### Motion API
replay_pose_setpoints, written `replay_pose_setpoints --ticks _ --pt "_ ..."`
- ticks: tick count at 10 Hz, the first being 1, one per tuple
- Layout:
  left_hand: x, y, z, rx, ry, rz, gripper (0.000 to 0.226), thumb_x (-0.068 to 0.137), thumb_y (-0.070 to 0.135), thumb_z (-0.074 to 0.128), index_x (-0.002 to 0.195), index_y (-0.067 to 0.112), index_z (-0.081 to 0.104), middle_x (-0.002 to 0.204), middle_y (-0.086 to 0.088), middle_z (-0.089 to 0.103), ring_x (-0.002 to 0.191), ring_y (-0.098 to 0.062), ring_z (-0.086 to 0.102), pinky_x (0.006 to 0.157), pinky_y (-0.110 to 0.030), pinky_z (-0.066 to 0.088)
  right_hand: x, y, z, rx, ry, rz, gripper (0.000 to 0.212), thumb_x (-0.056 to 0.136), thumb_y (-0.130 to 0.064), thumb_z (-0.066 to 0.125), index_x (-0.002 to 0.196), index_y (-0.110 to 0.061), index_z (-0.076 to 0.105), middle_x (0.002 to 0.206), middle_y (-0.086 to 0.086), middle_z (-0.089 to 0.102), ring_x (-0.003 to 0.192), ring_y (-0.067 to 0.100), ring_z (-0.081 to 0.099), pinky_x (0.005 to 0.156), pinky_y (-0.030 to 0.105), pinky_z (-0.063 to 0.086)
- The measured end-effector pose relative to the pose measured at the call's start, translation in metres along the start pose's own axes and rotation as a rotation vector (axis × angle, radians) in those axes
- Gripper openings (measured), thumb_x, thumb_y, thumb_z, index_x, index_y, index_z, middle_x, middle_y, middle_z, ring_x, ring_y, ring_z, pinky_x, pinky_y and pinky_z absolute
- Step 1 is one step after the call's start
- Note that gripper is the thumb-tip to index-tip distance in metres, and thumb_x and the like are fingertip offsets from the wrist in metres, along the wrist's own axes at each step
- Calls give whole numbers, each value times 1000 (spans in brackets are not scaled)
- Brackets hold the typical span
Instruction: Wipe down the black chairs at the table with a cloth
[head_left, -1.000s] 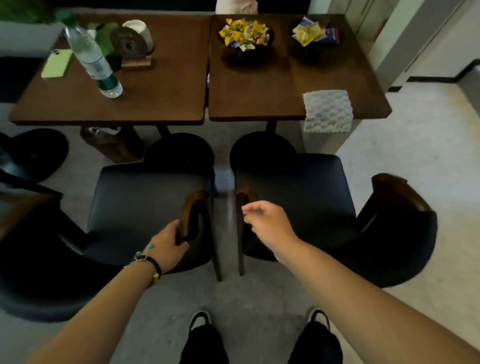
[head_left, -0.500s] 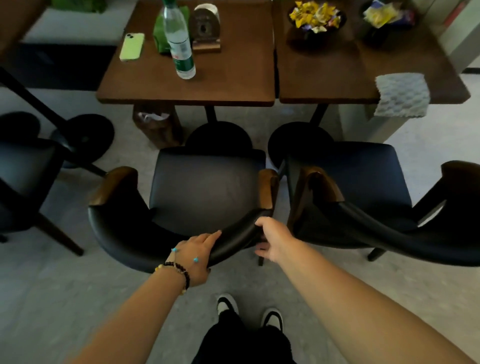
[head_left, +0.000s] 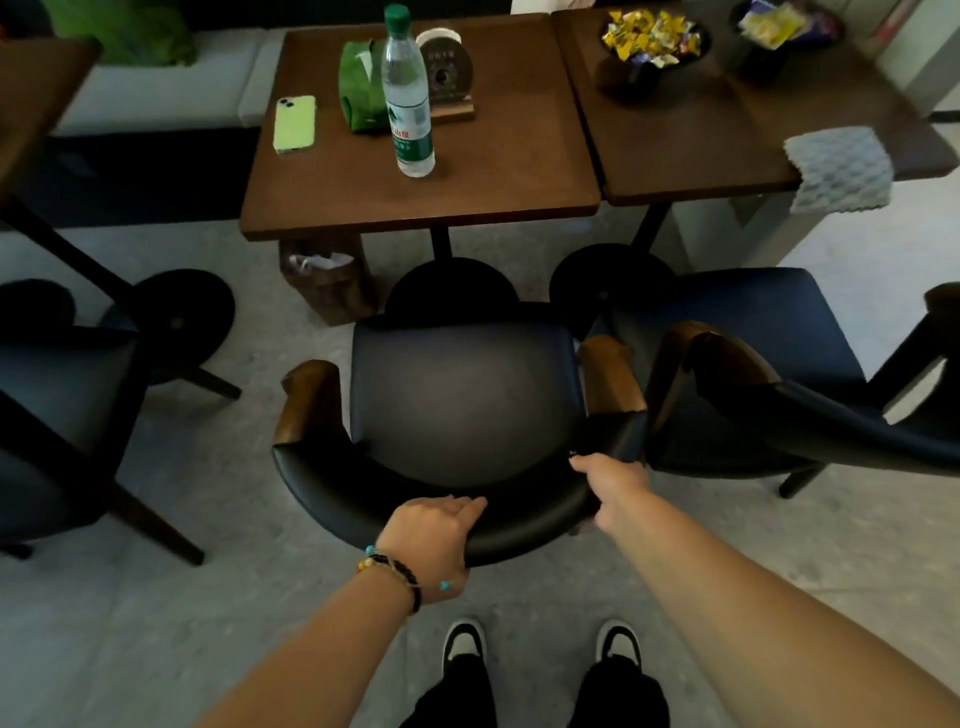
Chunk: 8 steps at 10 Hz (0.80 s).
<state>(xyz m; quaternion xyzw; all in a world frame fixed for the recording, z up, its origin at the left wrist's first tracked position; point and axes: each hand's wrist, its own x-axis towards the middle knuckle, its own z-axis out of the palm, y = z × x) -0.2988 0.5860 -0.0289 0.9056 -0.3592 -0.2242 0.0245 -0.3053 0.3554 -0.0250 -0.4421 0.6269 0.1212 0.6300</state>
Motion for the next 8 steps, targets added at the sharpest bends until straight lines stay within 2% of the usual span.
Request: replay_pose_setpoints --ticks 1,4,5,6,7,8 --pt "2 -11 -1 22 14 19 73 81 39 50 150 26 29 147 6 45 137 -16 40 111 -29 32 1 0 8 10 11 -20 89 82 -7 74 153 -18 21 141 16 48 119 42 54 97 62 46" --pt "7 -29 -6 -2 13 23 72 81 41 52 149 28 31 146 8 45 135 -15 41 111 -29 32 -1 -3 22 47 0 -41 78 82 -6 74 146 -15 31 128 18 56 106 39 59 91 58 51" --pt "7 -28 -7 -34 -3 10 75 82 46 56 150 27 30 148 7 44 136 -14 39 113 -27 28 -6 -4 17 0 -45 -39 64 82 -9 75 137 -11 41 115 16 60 98 36 61 82 54 56" --pt "6 -25 -15 -167 -70 -7 92 78 50 66 154 30 17 148 6 42 135 -15 40 111 -25 30 -8 -3 4 -105 -96 -91 42 86 -15 72 122 -9 51 97 11 62 87 30 62 73 47 56" --pt "9 -12 -38 -462 -99 -44 105 78 50 70 154 35 -1 152 6 37 134 -14 42 106 -22 37 -15 -8 -16 -280 -76 -258 48 89 -23 67 132 -14 48 115 6 61 93 23 59 84 43 53" --pt "22 15 -68 -539 -8 -49 102 81 50 66 152 36 -6 156 10 28 137 -13 38 105 -21 34 -23 -18 -48 -463 15 -469 70 91 -32 64 151 -21 29 150 5 41 130 27 47 104 42 41"
